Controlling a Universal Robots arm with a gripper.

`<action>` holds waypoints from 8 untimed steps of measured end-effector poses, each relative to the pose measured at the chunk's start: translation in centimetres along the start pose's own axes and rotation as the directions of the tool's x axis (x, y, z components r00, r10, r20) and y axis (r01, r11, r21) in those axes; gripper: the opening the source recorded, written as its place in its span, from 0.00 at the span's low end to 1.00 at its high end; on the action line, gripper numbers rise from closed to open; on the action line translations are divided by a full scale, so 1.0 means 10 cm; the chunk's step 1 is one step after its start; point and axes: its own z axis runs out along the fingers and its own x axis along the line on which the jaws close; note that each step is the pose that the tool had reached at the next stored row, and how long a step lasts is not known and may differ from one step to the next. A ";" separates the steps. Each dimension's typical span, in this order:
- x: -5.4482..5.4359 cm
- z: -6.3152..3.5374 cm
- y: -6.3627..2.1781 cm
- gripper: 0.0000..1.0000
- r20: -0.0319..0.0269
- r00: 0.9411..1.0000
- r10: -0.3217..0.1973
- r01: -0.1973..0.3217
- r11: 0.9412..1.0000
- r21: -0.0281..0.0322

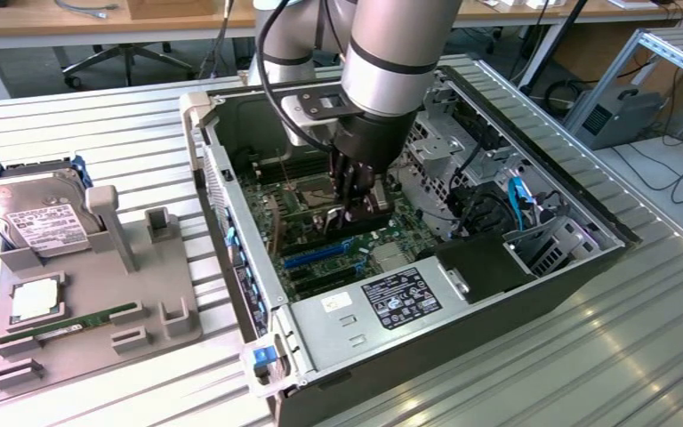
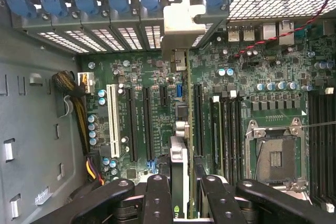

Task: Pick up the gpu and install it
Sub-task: 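Insert the gpu into the slot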

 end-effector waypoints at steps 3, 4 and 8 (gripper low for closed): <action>0.00 0.011 0.012 0.27 0.000 1.000 0.002 -0.002 1.000 0.000; 0.00 0.015 0.018 0.27 0.000 1.000 0.002 -0.002 1.000 0.000; 0.00 0.033 0.044 0.27 -0.001 1.000 0.002 -0.002 1.000 0.000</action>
